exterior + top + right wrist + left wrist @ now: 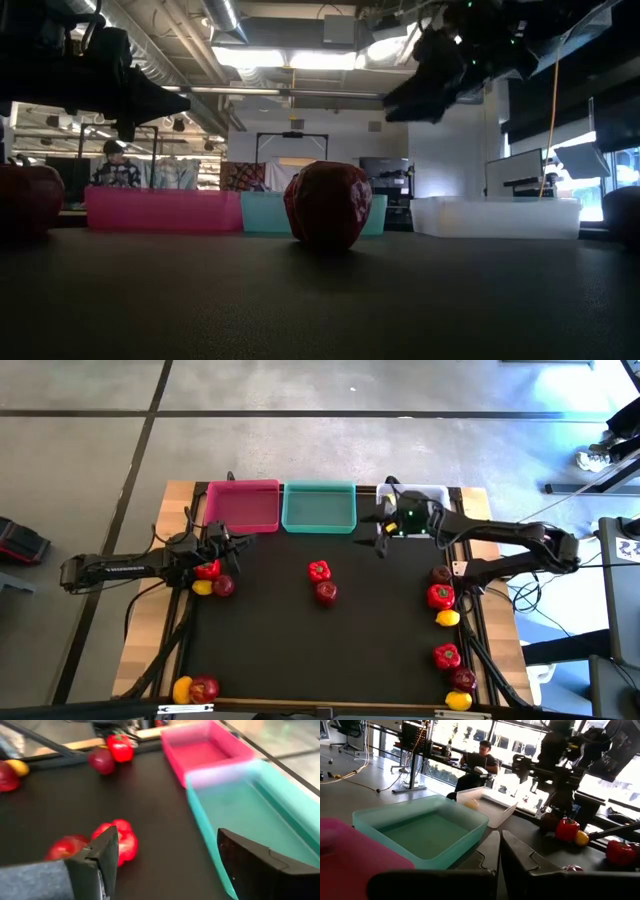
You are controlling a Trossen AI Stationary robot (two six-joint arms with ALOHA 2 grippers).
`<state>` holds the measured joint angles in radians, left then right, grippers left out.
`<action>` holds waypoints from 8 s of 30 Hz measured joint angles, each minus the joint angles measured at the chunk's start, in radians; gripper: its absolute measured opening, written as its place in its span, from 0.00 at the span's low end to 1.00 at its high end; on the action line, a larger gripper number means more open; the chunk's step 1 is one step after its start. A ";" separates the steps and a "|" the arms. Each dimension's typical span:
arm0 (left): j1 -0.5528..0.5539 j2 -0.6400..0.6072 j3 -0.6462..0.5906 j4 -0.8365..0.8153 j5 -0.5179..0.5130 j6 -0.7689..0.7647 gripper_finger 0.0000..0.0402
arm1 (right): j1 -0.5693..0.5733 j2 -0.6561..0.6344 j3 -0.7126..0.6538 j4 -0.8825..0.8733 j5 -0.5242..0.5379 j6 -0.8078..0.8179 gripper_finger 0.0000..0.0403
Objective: Sort produce into baskets
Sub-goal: Put the red bell pepper into the green bin
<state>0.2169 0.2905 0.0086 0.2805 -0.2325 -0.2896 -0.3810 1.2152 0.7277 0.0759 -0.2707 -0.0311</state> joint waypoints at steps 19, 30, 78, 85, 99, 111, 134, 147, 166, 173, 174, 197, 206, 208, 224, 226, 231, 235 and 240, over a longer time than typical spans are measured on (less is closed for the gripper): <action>0.000 0.000 0.000 0.000 0.000 0.011 0.03 | 0.186 0.130 0.002 0.255 0.077 0.000 0.67; 0.000 0.000 0.000 0.000 0.000 0.010 0.03 | 0.214 0.328 0.001 0.426 0.078 0.007 0.67; 0.000 0.000 0.000 -0.008 0.000 0.007 0.03 | 0.230 0.687 0.072 0.684 0.049 0.000 0.05; 0.000 0.000 0.000 -0.008 0.000 0.008 0.03 | 0.230 0.687 0.072 0.675 0.073 0.000 0.01; 0.000 0.000 0.000 -0.008 0.000 0.004 0.03 | 0.231 0.685 0.072 0.684 0.126 0.000 0.00; 0.000 0.000 0.000 -0.008 0.000 0.002 0.03 | 0.230 0.685 0.072 0.686 0.176 -0.029 0.00; 0.000 0.000 0.000 -0.008 0.000 0.001 0.03 | 0.231 0.684 0.170 0.563 0.166 -0.086 0.51; 0.000 0.000 0.000 -0.008 0.000 0.011 0.03 | 0.231 0.684 0.394 0.077 0.165 -0.109 0.79; 0.000 0.000 0.000 -0.008 0.000 0.012 0.03 | 0.231 0.743 0.466 -0.124 0.137 -0.079 0.80; 0.000 0.000 0.000 -0.008 0.000 0.012 0.03 | 0.230 0.750 0.466 -0.120 0.096 -0.112 0.79; 0.000 0.000 0.000 -0.008 0.000 0.012 0.03 | 0.229 0.750 0.466 -0.120 0.076 -0.122 0.78; 0.000 0.000 0.000 -0.009 0.000 0.013 0.03 | 0.231 0.753 0.488 -0.143 0.011 -0.178 0.41; 0.000 0.000 0.000 -0.009 0.000 0.013 0.03 | 0.231 0.753 0.559 -0.207 -0.015 -0.192 0.37; 0.000 0.000 0.000 -0.009 0.000 0.013 0.03 | 0.230 0.739 0.559 -0.208 -0.037 -0.209 0.37; 0.000 0.000 0.000 -0.010 0.000 0.011 0.03 | 0.150 0.499 0.561 -0.236 -0.482 -0.236 0.37; 0.000 0.000 0.000 -0.009 0.000 0.011 0.03 | 0.149 0.480 0.561 -0.237 -0.538 -0.229 0.37; 0.000 0.000 0.000 -0.009 0.000 0.011 0.03 | 0.150 0.453 0.561 -0.239 -0.523 -0.228 0.37; 0.000 0.000 0.000 -0.009 0.000 0.011 0.03 | 0.135 0.453 0.561 -0.282 -0.290 -0.258 0.37; 0.000 0.000 0.000 -0.009 0.000 0.010 0.03 | 0.077 0.453 0.561 -0.332 0.038 -0.324 0.37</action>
<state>0.2169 0.2909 0.0090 0.2718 -0.2325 -0.2798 -0.3043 1.6684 1.2888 -0.2563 -0.2326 -0.3548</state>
